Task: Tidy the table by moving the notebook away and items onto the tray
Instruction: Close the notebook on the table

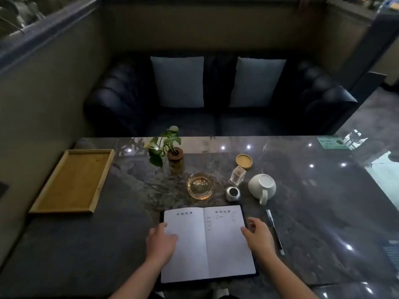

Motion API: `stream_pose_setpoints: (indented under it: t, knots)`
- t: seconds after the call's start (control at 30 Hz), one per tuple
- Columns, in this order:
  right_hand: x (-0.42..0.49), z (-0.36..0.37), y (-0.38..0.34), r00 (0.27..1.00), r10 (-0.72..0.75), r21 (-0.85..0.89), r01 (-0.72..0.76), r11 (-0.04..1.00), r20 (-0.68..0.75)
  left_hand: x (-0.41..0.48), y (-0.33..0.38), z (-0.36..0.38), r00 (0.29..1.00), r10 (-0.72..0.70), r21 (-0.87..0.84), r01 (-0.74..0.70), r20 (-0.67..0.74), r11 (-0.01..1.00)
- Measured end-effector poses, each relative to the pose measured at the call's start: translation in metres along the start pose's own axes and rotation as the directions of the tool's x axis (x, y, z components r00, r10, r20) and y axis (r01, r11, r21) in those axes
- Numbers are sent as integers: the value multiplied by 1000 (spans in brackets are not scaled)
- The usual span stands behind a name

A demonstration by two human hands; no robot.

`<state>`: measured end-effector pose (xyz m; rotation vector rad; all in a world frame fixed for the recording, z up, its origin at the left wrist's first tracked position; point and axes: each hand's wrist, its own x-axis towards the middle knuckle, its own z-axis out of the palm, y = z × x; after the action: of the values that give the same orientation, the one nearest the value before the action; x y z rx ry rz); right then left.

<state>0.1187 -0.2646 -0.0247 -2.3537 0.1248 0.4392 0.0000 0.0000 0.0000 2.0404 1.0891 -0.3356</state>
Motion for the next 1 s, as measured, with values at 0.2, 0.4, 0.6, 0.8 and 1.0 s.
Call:
stream_pose_setpoints:
  t: [0.2, 0.4, 0.6, 0.8, 1.0]
  knots:
    - [-3, 2, -1, 998, 52, -13, -52, 999, 48, 2, 8, 1, 996, -89, -65, 87, -33, 994]
    - [-2, 5, -1, 999, 49, -20, -49, 999, 22, 9, 1, -5, 984, -163, -193, 148, -69, 970]
    - [6, 5, 0, 980, 197, 212, -197, 957, 24, 10, -2, -14, 985, -144, -476, 82, -95, 876]
    - [13, 2, -6, 969, 237, 385, -246, 890, 69, -4, 17, -23, 999, 21, -574, -41, -41, 817]
    - [13, -6, -4, 960, 190, 499, -269, 824, 204, -17, 47, -14, 986, 157, -557, -162, -57, 815]
